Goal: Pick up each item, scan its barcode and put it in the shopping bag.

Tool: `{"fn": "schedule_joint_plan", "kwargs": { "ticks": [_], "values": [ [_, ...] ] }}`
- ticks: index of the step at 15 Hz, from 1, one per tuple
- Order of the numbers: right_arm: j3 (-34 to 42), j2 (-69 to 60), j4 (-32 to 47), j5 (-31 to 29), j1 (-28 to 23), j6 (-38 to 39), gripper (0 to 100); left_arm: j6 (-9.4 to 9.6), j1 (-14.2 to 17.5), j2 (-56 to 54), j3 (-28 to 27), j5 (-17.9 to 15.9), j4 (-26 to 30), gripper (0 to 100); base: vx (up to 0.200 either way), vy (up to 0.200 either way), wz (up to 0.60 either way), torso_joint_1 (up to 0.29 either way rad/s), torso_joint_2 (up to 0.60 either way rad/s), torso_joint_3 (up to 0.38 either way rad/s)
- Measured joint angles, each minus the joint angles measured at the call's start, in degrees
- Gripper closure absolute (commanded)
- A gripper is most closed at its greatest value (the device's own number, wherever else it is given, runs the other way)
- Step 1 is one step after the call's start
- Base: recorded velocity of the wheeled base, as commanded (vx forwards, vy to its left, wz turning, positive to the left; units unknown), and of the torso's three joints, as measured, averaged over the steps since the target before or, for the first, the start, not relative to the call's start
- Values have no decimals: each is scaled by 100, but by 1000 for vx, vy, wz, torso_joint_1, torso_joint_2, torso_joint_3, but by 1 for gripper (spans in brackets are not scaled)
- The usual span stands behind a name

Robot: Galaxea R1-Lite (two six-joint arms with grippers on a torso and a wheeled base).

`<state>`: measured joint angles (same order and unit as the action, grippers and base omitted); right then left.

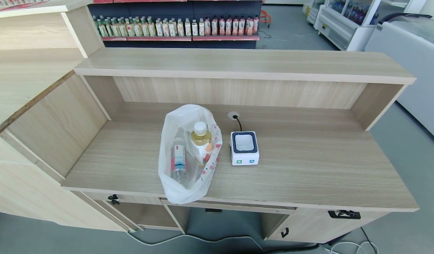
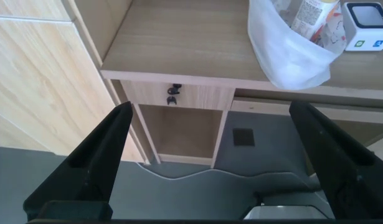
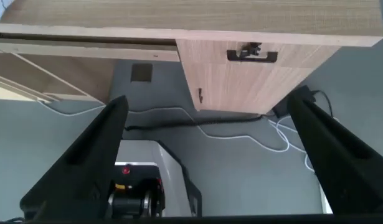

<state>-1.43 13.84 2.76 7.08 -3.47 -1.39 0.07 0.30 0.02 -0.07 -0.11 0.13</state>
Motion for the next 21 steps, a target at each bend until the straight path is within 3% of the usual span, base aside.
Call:
{"fn": "schedule_joint_plan", "kwargs": {
  "ticks": [8, 21],
  "values": [
    [-105, -789, 50, 9, 37, -17, 0, 2, 0, 0, 0, 0, 5, 0, 200, 0, 0, 1, 4, 2],
    [-96, -1263, 13, -20, 329, -583, 0, 0, -4, 0, -2, 4, 2, 0, 0, 0, 0, 0, 0, 0]
  ]
}}
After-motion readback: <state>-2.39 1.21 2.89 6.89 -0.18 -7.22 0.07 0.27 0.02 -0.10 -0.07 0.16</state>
